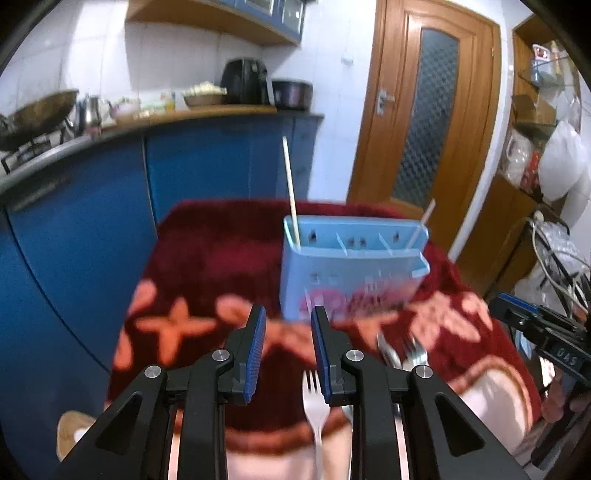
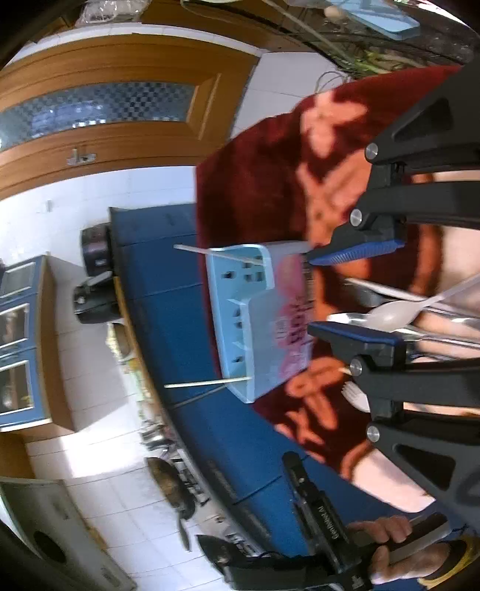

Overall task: Organize utensils
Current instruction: 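Move both open tools back down toward the utensils on the blanket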

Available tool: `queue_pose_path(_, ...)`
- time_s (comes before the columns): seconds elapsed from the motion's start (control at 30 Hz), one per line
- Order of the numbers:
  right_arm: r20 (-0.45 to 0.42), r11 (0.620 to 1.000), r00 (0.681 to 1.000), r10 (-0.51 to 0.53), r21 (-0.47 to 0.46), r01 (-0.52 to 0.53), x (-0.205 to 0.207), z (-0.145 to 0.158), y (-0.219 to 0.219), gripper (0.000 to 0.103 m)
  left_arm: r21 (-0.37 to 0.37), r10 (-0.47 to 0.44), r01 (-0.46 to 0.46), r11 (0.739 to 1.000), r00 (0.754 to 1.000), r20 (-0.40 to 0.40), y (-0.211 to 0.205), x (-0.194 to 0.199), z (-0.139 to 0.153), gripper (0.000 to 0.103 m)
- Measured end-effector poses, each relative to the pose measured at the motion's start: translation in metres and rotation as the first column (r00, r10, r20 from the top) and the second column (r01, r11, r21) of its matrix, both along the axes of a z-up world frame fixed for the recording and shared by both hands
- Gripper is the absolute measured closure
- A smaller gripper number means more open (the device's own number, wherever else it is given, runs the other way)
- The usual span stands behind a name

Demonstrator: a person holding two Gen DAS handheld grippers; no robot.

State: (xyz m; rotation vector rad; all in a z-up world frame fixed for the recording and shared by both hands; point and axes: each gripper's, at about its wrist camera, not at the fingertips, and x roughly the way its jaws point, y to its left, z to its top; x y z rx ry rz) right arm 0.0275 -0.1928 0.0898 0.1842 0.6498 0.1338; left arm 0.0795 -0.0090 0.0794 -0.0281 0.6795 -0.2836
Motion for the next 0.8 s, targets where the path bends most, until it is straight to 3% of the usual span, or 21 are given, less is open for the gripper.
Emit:
queue_pose_path(0.37,-0.169,0.993,0.982,0.086,-0.070,-0.099,-0.002,-0.033,0.020,0.068,0.049,-0.068,0.076,0.996,0.988,-0.137,-0.010,-0.009,-0.034,0.077)
queue_pose_path(0.8,-0.291,0.983,0.946,0.143,-0.071,-0.171,0.019,-0.057,0.040,0.068,0.066,-0.098,0.119,0.991,0.961,-0.259,-0.017,0.008,-0.067,0.077)
